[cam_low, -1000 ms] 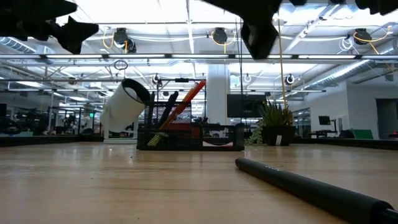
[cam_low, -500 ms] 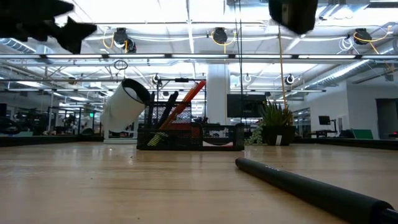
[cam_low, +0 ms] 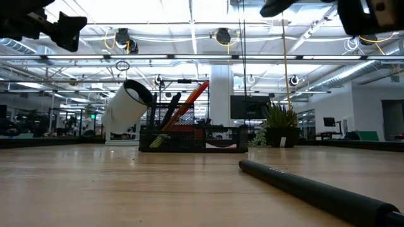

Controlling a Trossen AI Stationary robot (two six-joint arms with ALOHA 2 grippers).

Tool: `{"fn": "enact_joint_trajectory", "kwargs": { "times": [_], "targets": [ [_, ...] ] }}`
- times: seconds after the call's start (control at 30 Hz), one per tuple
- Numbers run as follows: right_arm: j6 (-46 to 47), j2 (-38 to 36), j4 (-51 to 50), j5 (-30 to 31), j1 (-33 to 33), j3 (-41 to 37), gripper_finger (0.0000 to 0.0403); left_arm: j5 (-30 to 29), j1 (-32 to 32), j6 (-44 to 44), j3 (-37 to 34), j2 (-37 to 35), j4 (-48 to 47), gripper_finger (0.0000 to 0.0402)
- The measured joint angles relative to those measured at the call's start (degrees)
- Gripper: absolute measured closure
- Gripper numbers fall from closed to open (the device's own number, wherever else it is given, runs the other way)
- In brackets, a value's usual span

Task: Pick and place office supplies into organizer
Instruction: Put the black pen into the black desk organizer

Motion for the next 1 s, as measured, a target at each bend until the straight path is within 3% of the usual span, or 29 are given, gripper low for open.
{"fn": "enact_joint_trajectory", "kwargs": {
  "times": [0.17,0.37,0.47,0.67,1.0],
  "targets": [
    [0.6,7.5,-4.8,-10.3,-2.1,10.6,0.0275,0.0,-0.2,0.0,0.0,0.7,-0.9,0.0107],
    [5.3,11.2,-32.4,-12.2,-1.8,24.8,0.0294,0.0,-0.2,-0.4,0.0,1.2,-1.2,0.0107],
    [7.5,14.1,-38.1,-12.4,-0.8,26.6,0.0304,0.0,-0.2,-0.4,0.0,1.4,-1.8,0.0107],
    [6.1,18.3,-39.6,-18.1,-1.5,26.0,0.0315,0.0,-0.2,0.8,0.0,1.7,-1.4,0.0107],
    [1.3,18.9,-35.3,-15.6,-3.4,26.0,0.0316,0.0,-0.2,1.6,0.0,1.7,-1.8,0.0107]
  ]
}}
